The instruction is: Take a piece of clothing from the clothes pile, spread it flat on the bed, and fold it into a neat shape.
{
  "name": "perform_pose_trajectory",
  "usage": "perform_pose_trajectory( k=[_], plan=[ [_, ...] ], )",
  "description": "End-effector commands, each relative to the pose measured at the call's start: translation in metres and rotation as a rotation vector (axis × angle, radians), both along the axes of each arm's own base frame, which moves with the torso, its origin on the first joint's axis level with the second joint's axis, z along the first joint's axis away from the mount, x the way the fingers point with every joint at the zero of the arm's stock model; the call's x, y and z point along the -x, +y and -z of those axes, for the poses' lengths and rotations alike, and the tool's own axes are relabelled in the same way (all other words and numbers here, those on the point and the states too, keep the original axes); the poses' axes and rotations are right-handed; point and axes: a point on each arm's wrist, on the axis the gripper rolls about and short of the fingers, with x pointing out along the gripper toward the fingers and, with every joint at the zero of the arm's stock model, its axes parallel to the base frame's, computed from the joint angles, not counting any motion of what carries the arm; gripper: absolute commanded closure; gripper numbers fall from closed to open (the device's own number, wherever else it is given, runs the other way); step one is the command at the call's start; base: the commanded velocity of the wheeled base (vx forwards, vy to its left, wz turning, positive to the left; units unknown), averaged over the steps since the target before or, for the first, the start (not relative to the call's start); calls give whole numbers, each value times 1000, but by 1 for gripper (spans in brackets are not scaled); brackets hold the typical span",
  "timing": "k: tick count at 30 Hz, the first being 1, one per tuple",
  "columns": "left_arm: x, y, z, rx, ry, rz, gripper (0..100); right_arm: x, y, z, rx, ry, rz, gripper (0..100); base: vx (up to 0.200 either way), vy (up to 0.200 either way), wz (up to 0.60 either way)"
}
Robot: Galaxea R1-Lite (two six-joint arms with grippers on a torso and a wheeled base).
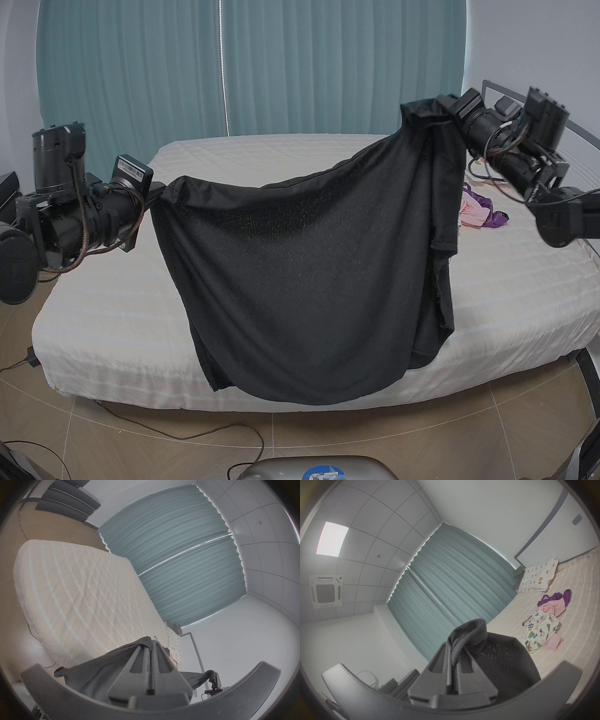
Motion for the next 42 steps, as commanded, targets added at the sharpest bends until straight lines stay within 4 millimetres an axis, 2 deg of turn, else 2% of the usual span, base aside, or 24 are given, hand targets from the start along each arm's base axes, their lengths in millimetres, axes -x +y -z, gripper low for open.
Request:
perform_pose_trajectory(
  k=[1, 7, 16, 24, 32, 37, 41, 42],
  plan=[
    [-35, -4, 32, -12, 95, -21, 100, -36, 7, 52, 32, 88, 27, 100, 0, 0, 0],
    [-41, -7, 41, 2, 125, 16, 100, -39, 9, 60, 37, 107, 23, 100, 0, 0, 0],
    [-64, -4, 51, 0, 139, 13, 100, -45, 11, 76, 48, 145, 26, 100, 200, 0, 0],
    [-81, -5, 52, 2, 129, 9, 100, -53, 11, 90, 48, 158, 57, 100, 200, 0, 0],
    [-107, -9, 71, -6, 157, 1, 100, -61, 12, 108, 60, 193, 60, 100, 200, 0, 0],
    [-122, -8, 82, -7, 169, -8, 100, -68, 14, 128, 71, 234, 73, 100, 200, 0, 0],
    [-129, -8, 88, -9, 176, -13, 100, -72, 14, 136, 72, 248, 85, 100, 0, 0, 0],
    [-138, -4, 99, -13, 193, -25, 100, -78, 13, 149, 80, 273, 94, 100, 0, 0, 0]
  ],
)
